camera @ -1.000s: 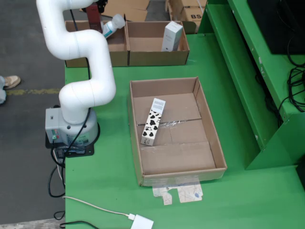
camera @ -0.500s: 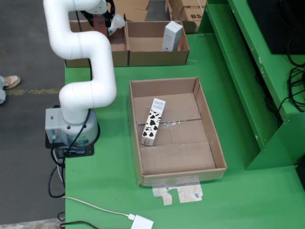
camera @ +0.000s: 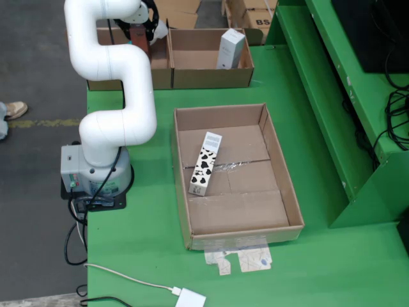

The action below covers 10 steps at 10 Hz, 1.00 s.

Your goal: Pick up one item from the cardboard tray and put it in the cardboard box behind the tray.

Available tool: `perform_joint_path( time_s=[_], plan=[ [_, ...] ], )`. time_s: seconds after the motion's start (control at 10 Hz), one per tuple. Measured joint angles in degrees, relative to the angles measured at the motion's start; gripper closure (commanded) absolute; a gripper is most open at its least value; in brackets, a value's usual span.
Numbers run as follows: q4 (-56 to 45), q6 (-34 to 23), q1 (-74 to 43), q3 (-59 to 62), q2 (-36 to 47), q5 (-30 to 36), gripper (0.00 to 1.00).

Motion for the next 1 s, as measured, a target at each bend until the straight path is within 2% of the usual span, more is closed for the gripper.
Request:
perform_joint_path(
  time_s=[1.0],
  plan=[
    [-6.59,0.97,-2.02,0.0,-4.31,2.63,1.0]
  ],
)
